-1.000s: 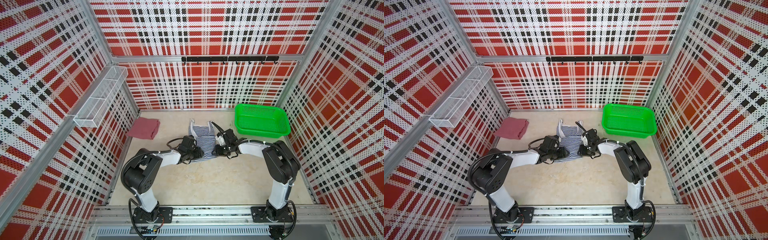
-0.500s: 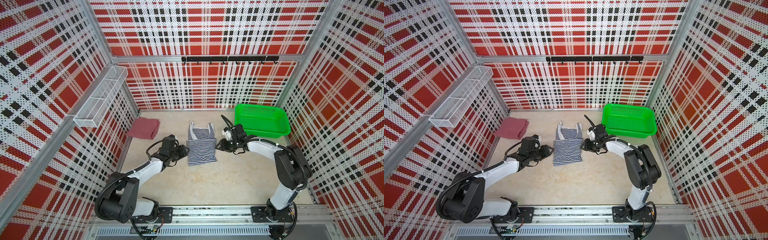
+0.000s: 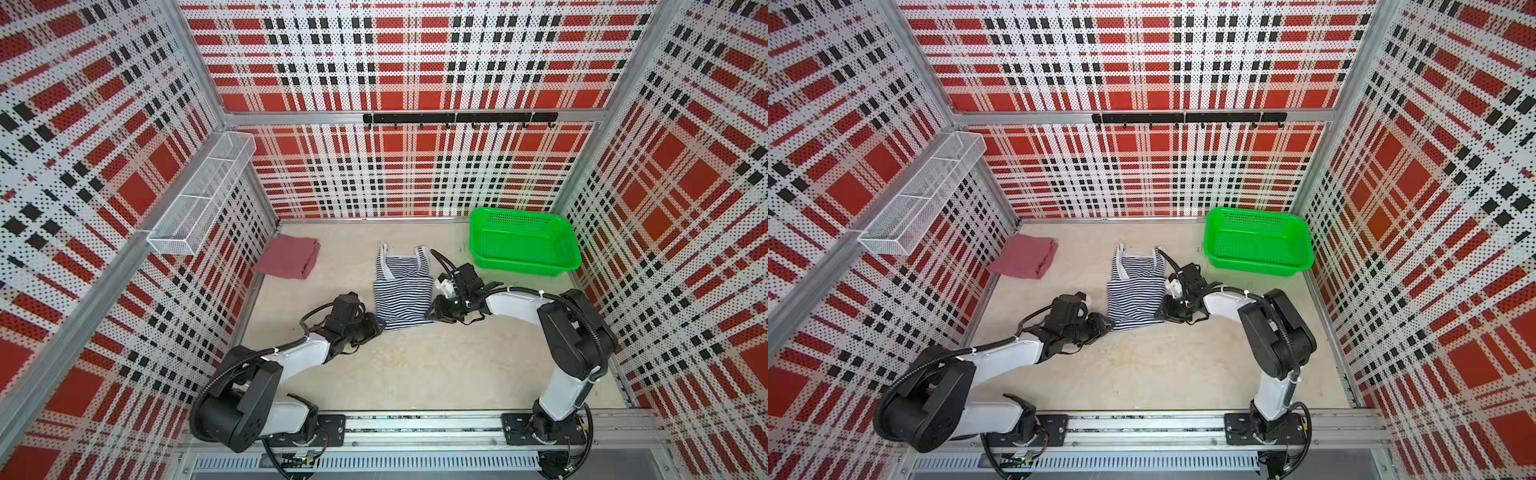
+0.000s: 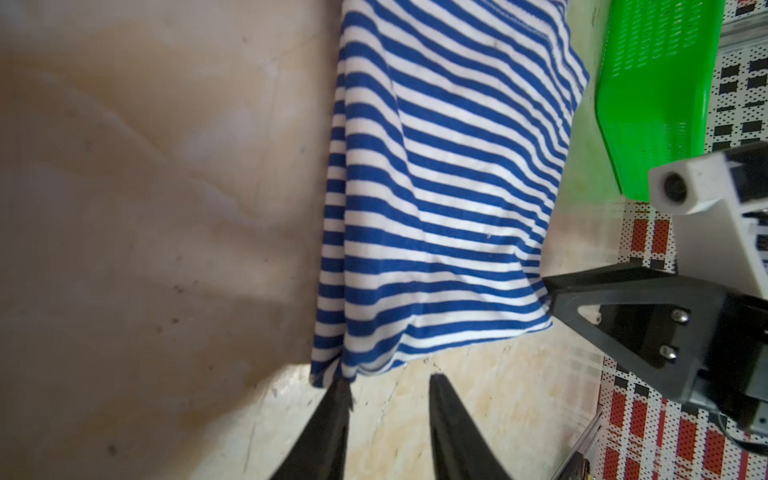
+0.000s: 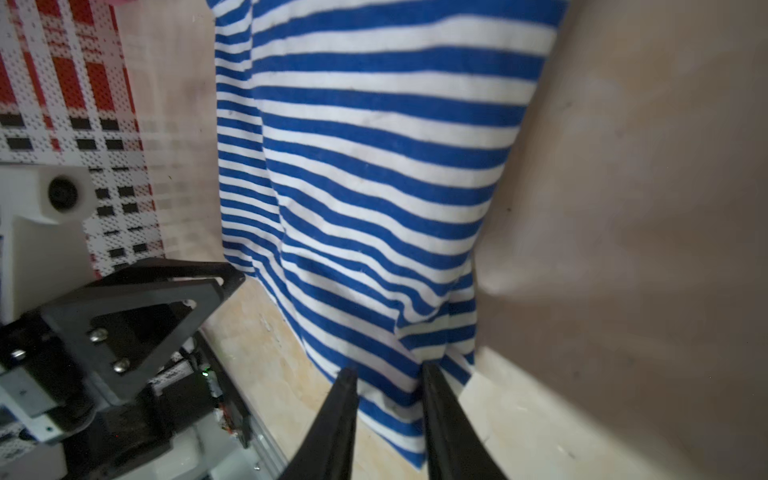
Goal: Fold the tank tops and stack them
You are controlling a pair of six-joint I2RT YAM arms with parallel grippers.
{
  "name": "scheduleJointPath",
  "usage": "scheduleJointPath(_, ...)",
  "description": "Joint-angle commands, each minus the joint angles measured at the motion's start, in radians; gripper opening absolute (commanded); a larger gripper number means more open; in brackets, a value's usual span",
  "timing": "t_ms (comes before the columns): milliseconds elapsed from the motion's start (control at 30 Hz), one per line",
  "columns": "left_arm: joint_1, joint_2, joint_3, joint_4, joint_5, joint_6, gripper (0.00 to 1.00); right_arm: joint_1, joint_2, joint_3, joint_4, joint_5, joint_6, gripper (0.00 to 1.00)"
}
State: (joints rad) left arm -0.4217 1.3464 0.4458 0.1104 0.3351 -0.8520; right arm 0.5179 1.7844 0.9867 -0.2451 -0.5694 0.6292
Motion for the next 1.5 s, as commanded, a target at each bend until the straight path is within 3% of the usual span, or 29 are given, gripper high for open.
scheduleJointPath(0, -0.006, 0.01, -0.006, 0.051, 0.008, -0.006, 0.32, 0.013, 0.003, -0.005, 0.033, -0.009, 0.013, 0.16)
scheduleJointPath(100, -0.009, 0.024, -0.006, 0.059, 0.009, -0.005, 0.29, 0.014, -0.008, -0.006, 0.025, -0.002, 0.014, 0.0)
scheduleJointPath(400, -0.014, 0.049, -0.033, 0.071, -0.015, -0.009, 0.17, 0.055, -0.197, -0.181, 0.071, 0.064, -0.055, 0.0)
scheduleJointPath(667, -0.025, 0.07, -0.055, 0.086, -0.028, -0.016, 0.06, 0.065, -0.095, -0.443, 0.339, 0.162, -0.009, 0.0)
scheduleJointPath(800, -0.026, 0.041, -0.041, 0.024, -0.028, 0.0, 0.05, 0.065, -0.091, -0.417, 0.294, 0.14, 0.017, 0.0)
scheduleJointPath(933, -0.025, -0.041, -0.014, -0.108, -0.055, 0.025, 0.14, 0.059, -0.2, -0.32, 0.037, 0.224, -0.041, 0.27)
scheduleJointPath(1000, -0.02, -0.084, -0.002, -0.168, -0.066, 0.033, 0.29, 0.059, -0.243, -0.271, -0.095, 0.3, -0.069, 0.37)
scheduleJointPath(1100, -0.015, -0.129, 0.0, -0.198, -0.067, 0.015, 0.45, 0.059, -0.282, -0.227, -0.212, 0.37, -0.102, 0.46)
scheduleJointPath(1300, -0.043, -0.117, -0.041, -0.089, -0.04, -0.082, 0.64, 0.059, -0.307, -0.25, -0.148, 0.268, 0.029, 0.51)
scheduleJointPath(1467, -0.061, -0.074, -0.077, 0.0, -0.034, -0.143, 0.64, 0.067, -0.325, -0.351, 0.051, 0.134, 0.198, 0.49)
